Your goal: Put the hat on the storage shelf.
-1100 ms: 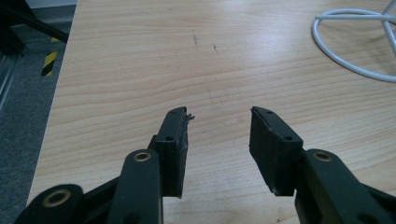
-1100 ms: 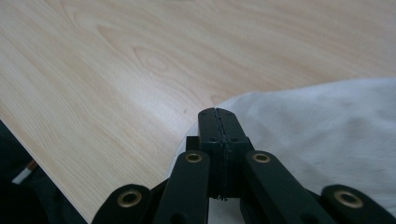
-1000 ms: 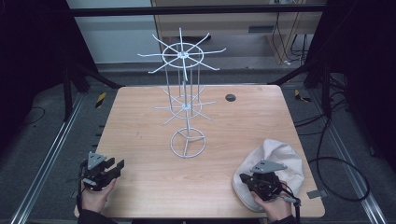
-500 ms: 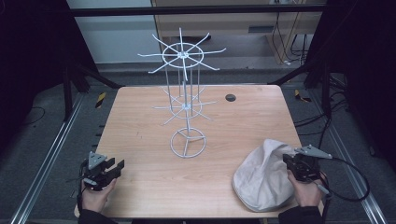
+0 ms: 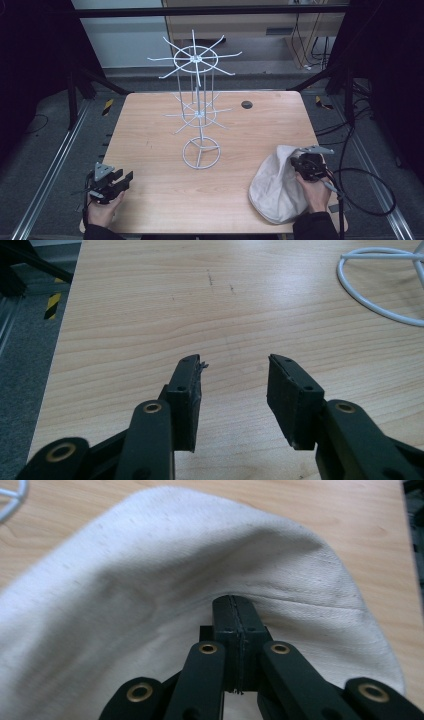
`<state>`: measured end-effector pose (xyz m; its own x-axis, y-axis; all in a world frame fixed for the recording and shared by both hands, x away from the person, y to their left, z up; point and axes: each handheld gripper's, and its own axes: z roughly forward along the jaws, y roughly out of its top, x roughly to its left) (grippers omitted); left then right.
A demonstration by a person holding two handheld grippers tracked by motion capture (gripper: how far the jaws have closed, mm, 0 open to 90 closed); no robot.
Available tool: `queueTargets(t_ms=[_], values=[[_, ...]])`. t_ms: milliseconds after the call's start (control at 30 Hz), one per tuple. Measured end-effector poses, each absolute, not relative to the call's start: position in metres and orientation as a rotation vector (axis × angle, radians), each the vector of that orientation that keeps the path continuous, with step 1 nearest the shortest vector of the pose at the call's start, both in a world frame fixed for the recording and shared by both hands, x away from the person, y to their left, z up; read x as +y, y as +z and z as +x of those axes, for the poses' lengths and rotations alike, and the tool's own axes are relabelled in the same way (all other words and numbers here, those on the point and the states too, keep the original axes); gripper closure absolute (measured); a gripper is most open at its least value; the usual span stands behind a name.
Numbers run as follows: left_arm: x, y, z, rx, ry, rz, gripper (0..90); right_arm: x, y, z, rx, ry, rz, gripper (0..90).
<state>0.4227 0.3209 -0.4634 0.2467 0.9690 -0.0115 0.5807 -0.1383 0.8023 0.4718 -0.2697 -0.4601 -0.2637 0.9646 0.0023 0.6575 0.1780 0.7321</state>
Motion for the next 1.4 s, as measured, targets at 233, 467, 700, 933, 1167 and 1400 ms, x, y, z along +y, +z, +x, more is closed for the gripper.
queueTargets(t_ms=[233,467,700,933,1167,1400], values=[[0.322,-0.463,0.422,1.421,0.698,1.812,56.8,-0.243,-0.457,0.495,2.062,0.936,1.461,90.0],[0.322,-0.463,0.423,1.419,0.698,1.812,56.8,-0.223,-0.456,0.504,2.145,0.996,1.389,90.0],[0.321,-0.463,0.423,1.420,0.699,1.816,56.5,-0.224,-0.454,0.502,2.115,0.998,1.386,90.0],[0.320,-0.464,0.423,1.422,0.696,1.817,55.1,-0.236,-0.420,0.473,2.021,1.014,1.418,80.3],[0.321,-0.463,0.423,1.422,0.702,1.815,53.3,-0.230,-0.384,0.442,1.983,0.988,1.417,62.6],[0.322,-0.463,0.423,1.422,0.703,1.818,52.5,-0.202,-0.375,0.427,2.055,0.945,1.410,50.6]])
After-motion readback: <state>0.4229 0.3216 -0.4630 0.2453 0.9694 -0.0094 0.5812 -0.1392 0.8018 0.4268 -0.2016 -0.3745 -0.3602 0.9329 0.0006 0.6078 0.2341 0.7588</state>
